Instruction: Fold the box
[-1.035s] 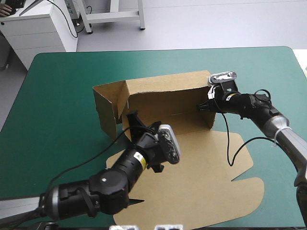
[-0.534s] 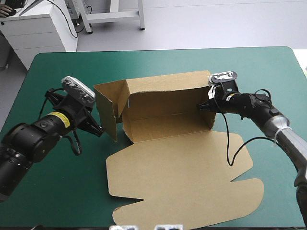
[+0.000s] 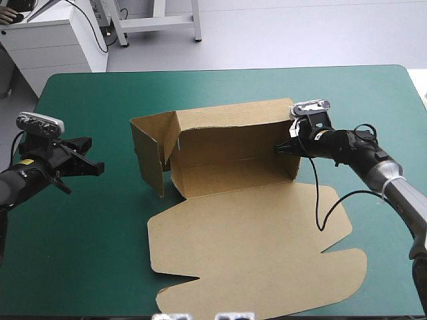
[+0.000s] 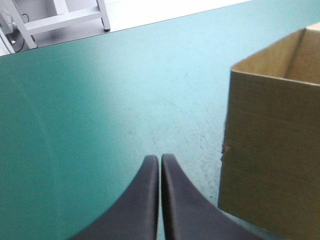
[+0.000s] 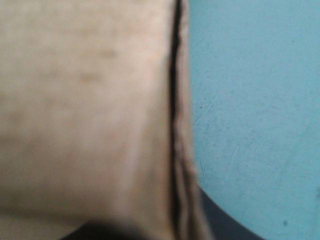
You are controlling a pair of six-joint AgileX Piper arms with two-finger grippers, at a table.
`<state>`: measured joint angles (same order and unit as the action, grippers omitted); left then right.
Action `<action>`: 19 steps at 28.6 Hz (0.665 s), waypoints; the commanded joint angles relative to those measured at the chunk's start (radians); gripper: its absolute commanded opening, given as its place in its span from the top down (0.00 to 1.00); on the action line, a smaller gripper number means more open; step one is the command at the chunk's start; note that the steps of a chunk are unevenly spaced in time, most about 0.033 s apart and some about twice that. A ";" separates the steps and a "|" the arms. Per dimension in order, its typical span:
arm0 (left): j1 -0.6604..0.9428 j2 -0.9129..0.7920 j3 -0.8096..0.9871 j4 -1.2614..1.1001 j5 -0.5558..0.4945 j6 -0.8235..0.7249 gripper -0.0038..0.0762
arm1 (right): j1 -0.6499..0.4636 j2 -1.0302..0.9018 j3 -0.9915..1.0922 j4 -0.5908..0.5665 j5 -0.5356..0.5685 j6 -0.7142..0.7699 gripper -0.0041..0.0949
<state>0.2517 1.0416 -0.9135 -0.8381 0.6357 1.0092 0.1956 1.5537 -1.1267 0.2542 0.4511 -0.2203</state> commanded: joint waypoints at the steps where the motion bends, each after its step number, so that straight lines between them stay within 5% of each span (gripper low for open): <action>1: 0.013 0.011 -0.008 -0.084 -0.065 0.017 0.95 | -0.006 -0.025 -0.013 -0.013 0.072 0.008 0.98; 7: 0.013 0.069 0.000 -0.109 -0.071 0.021 0.95 | -0.006 -0.025 -0.085 -0.013 0.205 0.029 0.98; 19: 0.012 0.077 0.000 -0.116 -0.077 0.038 0.95 | -0.006 0.007 -0.460 -0.170 0.754 0.143 0.98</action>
<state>0.2650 1.1336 -0.8863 -0.8988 0.5932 1.0464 0.1947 1.5725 -1.4907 0.1240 1.1084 -0.1038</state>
